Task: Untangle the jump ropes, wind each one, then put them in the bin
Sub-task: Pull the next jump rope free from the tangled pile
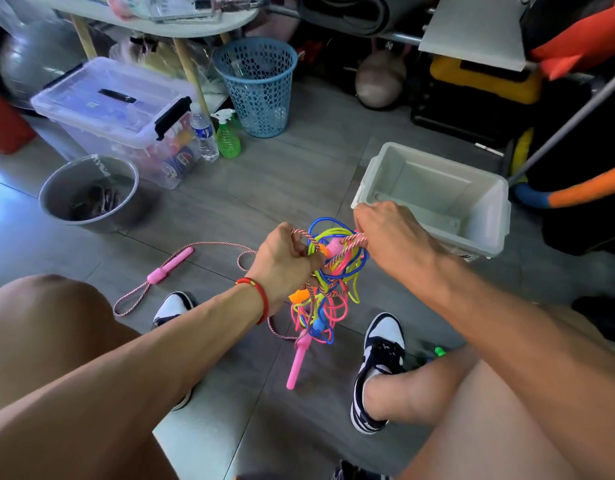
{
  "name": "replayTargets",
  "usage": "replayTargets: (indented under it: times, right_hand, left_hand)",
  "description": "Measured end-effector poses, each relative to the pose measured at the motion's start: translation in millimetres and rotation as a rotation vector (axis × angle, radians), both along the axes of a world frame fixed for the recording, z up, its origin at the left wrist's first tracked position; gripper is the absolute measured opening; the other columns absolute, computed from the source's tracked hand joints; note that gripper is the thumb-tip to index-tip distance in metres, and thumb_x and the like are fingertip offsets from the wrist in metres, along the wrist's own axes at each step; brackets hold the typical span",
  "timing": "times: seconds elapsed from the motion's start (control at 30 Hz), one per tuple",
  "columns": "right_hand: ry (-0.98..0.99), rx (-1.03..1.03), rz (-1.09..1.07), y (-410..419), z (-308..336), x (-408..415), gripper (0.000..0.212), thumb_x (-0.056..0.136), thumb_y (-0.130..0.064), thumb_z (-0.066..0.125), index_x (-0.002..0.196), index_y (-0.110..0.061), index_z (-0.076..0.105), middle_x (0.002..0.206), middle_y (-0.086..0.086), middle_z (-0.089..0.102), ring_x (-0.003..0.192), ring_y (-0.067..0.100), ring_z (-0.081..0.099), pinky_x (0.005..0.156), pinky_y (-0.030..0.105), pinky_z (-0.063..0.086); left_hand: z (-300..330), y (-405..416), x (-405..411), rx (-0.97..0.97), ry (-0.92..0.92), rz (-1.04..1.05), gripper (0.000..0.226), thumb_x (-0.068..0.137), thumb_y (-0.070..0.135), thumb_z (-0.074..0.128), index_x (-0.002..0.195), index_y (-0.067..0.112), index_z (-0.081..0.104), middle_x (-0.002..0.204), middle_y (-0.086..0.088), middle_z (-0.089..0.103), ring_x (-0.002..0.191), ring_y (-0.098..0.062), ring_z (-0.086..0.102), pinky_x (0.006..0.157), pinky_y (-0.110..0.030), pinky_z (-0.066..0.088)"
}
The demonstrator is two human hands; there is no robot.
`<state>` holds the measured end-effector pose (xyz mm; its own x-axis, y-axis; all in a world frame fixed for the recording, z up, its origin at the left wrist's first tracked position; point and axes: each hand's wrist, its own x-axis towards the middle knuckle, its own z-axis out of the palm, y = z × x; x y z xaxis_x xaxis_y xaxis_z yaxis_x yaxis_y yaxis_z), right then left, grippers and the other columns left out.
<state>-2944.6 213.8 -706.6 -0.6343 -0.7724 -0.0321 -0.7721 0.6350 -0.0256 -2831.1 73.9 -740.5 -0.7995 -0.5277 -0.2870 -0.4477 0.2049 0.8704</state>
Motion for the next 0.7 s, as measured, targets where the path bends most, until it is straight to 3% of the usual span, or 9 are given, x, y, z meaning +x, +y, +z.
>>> replayTargets:
  times: [0.13,0.2,0.3,0.4,0.47,0.53,0.57,0.63,0.7]
  right_hand:
    - [-0.342,-0.26,0.076,0,-4,1,0.006,0.085,-0.017,0.075,0.086,-0.023,0.073,0.081,-0.006,0.053,0.076,0.02,0.057,0.065,0.032,0.039]
    - [-0.533,-0.376,0.07,0,-2,-1,0.009,0.084,-0.017,0.079,0.083,-0.025,0.074,0.081,-0.003,0.055,0.072,0.013,0.054,0.066,0.028,0.039]
    - [-0.867,-0.634,-0.012,5,16,-7,0.007,0.09,-0.013,0.072,0.089,-0.009,0.066,0.094,0.017,0.07,0.081,0.015,0.06,0.073,0.033,0.046]
    - [-1.095,-0.765,-0.011,16,35,-12,0.006,0.095,0.002,0.061,0.097,0.001,0.056,0.113,0.015,0.073,0.101,0.02,0.068,0.088,0.031,0.052]
    - [-1.072,-0.785,0.043,22,42,-12,0.006,0.095,0.005,0.059,0.098,0.004,0.054,0.113,0.013,0.074,0.105,0.023,0.07,0.096,0.03,0.054]
    - [-0.923,-0.796,0.035,28,43,-12,0.008,0.095,0.003,0.06,0.094,0.003,0.053,0.103,0.012,0.076,0.099,0.022,0.071,0.09,0.031,0.055]
    - [-0.76,-0.773,0.016,30,43,-13,0.009,0.094,-0.002,0.062,0.091,-0.002,0.053,0.097,0.008,0.076,0.092,0.018,0.071,0.084,0.033,0.055]
    - [-0.416,-0.695,-0.023,34,41,-15,0.009,0.088,-0.017,0.06,0.083,-0.014,0.053,0.088,-0.001,0.074,0.084,0.015,0.069,0.078,0.038,0.054]
    - [-0.315,-0.716,-0.033,37,44,-18,0.011,0.082,-0.023,0.055,0.073,-0.022,0.048,0.085,-0.004,0.074,0.081,0.018,0.069,0.076,0.04,0.055]
  left_hand:
    - [0,0,0,0.047,0.014,0.018,0.032,0.081,0.013,0.074,0.077,0.019,0.042,0.08,-0.007,0.054,0.07,-0.025,0.056,0.072,-0.052,0.058]
    - [-1,-3,1,0.039,-0.025,0.024,0.026,0.081,0.015,0.07,0.077,0.018,0.044,0.078,-0.005,0.055,0.071,-0.024,0.057,0.071,-0.05,0.057]
    - [1,-5,3,0.104,-0.056,0.008,0.019,0.071,0.016,0.065,0.077,0.016,0.047,0.075,-0.008,0.06,0.07,-0.035,0.072,0.069,-0.055,0.061]
    - [2,-10,3,0.111,-0.076,0.039,0.025,0.076,0.012,0.071,0.07,0.015,0.047,0.066,-0.01,0.058,0.06,-0.035,0.07,0.065,-0.054,0.061]
    - [2,-16,1,0.127,-0.081,0.096,0.03,0.08,0.008,0.074,0.07,0.015,0.046,0.065,-0.009,0.056,0.053,-0.026,0.066,0.056,-0.047,0.06]
    - [3,-24,-2,0.206,-0.06,0.142,0.037,0.083,-0.004,0.069,0.069,0.016,0.042,0.065,-0.007,0.048,0.045,-0.014,0.056,0.042,-0.032,0.053]
    - [5,-28,-3,0.27,-0.052,0.149,0.041,0.082,-0.007,0.069,0.069,0.017,0.039,0.066,-0.006,0.045,0.046,-0.014,0.052,0.044,-0.03,0.053]
    - [7,-36,-4,0.321,-0.053,0.126,0.041,0.079,-0.008,0.068,0.071,0.019,0.039,0.072,-0.008,0.043,0.062,-0.021,0.051,0.061,-0.046,0.058]
    - [10,-41,-5,0.304,-0.043,0.066,0.038,0.084,-0.012,0.059,0.074,0.019,0.04,0.077,-0.007,0.044,0.068,-0.023,0.048,0.066,-0.044,0.057]
